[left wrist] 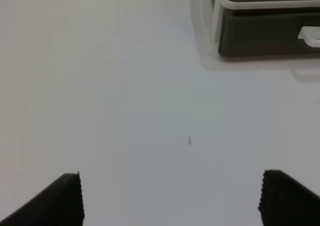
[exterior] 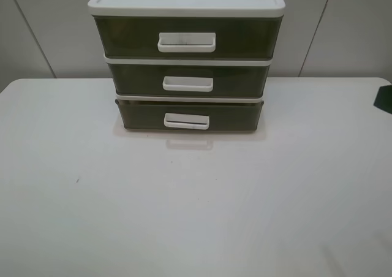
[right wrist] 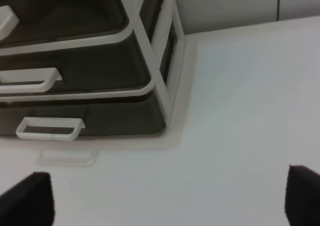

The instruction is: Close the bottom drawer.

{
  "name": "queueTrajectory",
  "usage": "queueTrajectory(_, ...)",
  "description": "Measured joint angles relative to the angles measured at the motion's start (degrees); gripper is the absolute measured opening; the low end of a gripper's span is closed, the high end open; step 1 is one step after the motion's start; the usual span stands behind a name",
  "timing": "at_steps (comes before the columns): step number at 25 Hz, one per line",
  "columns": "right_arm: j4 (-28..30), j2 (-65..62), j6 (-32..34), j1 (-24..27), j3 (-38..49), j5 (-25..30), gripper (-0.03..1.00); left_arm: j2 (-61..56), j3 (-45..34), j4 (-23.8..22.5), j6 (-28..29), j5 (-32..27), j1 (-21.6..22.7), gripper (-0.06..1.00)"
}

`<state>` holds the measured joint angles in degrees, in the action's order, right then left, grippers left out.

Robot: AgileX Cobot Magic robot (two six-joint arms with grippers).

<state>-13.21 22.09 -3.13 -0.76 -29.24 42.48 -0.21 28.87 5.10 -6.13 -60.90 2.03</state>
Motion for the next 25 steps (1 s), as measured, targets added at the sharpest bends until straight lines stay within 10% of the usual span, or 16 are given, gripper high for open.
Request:
queueTrajectory(7,8.55,-11.89,0.00,0.32,-6.59,13.45,0.81,0.00,0.00,0.00,0.00,0.00,0.00,0.72)
queueTrajectory(25,13.21,-22.17,0.20,-2.18,-0.55,18.28,0.81,0.00,0.00,0.00,0.00,0.00,0.00,0.72)
